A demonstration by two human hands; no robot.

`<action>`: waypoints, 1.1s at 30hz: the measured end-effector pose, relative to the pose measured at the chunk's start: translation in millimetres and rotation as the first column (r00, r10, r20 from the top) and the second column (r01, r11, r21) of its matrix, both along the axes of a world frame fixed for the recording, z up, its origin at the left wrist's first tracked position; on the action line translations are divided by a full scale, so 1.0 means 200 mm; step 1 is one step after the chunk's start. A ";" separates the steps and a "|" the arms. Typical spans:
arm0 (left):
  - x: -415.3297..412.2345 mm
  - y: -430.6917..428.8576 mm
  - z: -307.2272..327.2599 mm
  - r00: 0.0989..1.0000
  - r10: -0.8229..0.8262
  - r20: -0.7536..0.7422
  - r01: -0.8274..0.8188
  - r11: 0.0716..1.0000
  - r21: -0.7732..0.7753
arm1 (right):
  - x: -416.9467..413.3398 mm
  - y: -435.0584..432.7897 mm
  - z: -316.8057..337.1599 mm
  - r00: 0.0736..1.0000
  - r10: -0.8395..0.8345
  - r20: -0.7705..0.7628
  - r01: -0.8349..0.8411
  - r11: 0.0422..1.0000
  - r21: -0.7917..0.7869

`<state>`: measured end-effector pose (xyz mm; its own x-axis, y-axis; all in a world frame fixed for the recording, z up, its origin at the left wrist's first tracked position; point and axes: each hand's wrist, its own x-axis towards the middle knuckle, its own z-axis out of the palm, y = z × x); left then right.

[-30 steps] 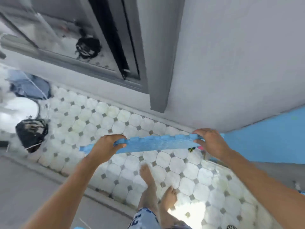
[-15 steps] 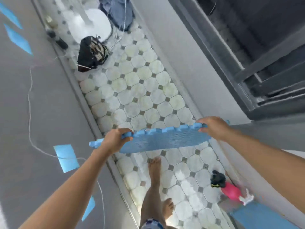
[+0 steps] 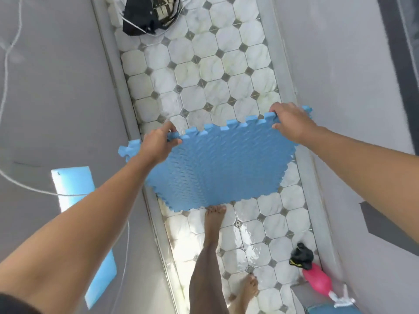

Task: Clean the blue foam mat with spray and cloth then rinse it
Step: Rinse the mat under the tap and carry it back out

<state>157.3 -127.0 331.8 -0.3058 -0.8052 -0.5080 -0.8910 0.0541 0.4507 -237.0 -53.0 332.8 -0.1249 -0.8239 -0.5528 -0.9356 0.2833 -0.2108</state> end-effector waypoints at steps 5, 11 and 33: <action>-0.03 -0.14 -0.21 0.996 -0.019 0.089 0.029 0.994 -0.103 | 0.04 -0.08 -0.25 0.994 -0.061 -0.088 0.051 0.992 -0.118; -0.10 -0.21 -0.35 0.938 -0.166 0.303 0.162 0.986 0.037 | 0.11 -0.18 -0.37 0.984 -0.092 -0.154 0.082 0.994 -0.069; -0.87 1.37 -0.26 0.885 -0.466 -0.010 0.444 0.837 0.320 | 0.48 2.03 -0.18 0.221 -0.884 0.412 0.943 0.302 0.141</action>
<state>-16.7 147.3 279.7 -0.5565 -0.3852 -0.7361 -0.8280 0.3305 0.4530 -141.7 352.6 296.5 -0.6671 -0.3359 -0.6650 0.1126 0.8369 -0.5356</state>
